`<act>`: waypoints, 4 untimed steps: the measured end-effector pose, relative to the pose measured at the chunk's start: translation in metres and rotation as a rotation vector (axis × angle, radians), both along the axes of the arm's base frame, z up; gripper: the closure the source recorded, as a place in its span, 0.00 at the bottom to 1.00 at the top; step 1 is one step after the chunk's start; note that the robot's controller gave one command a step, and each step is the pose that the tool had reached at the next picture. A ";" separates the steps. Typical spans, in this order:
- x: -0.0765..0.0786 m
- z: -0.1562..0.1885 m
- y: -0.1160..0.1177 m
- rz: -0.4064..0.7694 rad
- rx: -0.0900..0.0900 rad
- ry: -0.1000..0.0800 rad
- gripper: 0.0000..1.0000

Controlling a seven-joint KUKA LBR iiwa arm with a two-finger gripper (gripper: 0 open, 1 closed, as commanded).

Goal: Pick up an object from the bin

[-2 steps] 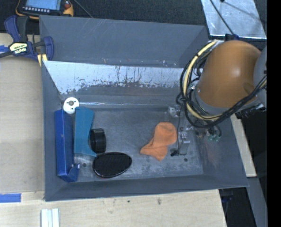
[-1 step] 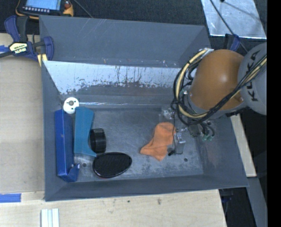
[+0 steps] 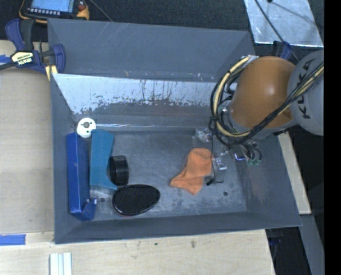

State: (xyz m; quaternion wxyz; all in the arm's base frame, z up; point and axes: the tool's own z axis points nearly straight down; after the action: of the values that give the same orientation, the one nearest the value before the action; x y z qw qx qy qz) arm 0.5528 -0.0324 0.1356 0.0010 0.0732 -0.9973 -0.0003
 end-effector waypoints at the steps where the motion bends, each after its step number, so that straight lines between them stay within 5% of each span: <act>1: 0.026 -0.006 -0.005 0.207 -0.001 -0.009 0.00; 2: 0.024 -0.067 -0.003 0.213 0.000 -0.003 0.00; 3: 0.050 -0.064 0.008 0.532 -0.001 -0.008 1.00; 4: 0.050 -0.064 0.008 0.532 -0.001 -0.008 1.00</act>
Offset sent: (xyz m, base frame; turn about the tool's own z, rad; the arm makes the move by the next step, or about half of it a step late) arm 0.0233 -0.0026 -0.0656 -0.2141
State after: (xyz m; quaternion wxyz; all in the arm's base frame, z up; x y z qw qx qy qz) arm 0.6028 -0.0245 0.0719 -0.0030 0.3326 -0.9431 0.0006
